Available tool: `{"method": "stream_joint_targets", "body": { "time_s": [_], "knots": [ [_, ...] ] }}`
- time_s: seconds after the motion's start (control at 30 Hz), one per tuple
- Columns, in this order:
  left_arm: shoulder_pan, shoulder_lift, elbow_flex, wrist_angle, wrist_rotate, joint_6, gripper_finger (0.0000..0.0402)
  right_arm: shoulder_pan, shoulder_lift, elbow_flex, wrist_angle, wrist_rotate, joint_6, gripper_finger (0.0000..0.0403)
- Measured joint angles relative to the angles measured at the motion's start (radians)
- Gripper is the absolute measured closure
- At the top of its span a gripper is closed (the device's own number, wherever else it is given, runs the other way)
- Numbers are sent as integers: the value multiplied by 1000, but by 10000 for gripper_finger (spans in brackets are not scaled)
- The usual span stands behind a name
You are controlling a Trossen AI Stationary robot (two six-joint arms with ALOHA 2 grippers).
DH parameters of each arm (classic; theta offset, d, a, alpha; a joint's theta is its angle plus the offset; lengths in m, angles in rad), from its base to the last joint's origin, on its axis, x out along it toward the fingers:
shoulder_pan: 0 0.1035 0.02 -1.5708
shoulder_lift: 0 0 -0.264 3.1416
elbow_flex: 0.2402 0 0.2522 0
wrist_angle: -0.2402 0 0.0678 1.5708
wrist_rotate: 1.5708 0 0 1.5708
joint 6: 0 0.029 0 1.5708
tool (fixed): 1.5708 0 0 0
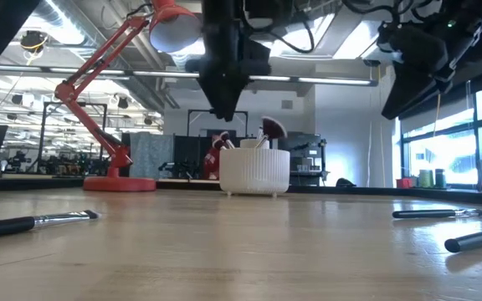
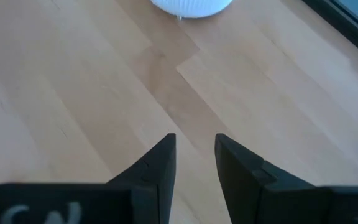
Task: Put items in baskets/containers
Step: Put the black eyeshadow brush into the white organizer
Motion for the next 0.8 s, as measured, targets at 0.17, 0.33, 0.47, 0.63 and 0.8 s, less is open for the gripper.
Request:
{"method": "stream_joint_targets", "body": {
  "time_s": [0.17, 0.33, 0.47, 0.63, 0.8],
  "knots": [
    [-118, 2, 0, -58, 196, -191, 281, 9, 0, 0, -9, 14, 24, 291],
    [-264, 24, 0, -48, 234, -419, 286, 9, 0, 0, -8, 12, 60, 291],
    [-389, 44, 0, -58, 230, -647, 284, 9, 0, 0, -8, -7, 77, 291],
    [-515, 117, 0, -52, 247, -858, 282, 13, 0, 0, -4, -8, 76, 291],
    [-521, 219, -2, -89, 396, -870, 282, 14, 0, 0, 0, -12, 76, 291]
  ]
}}
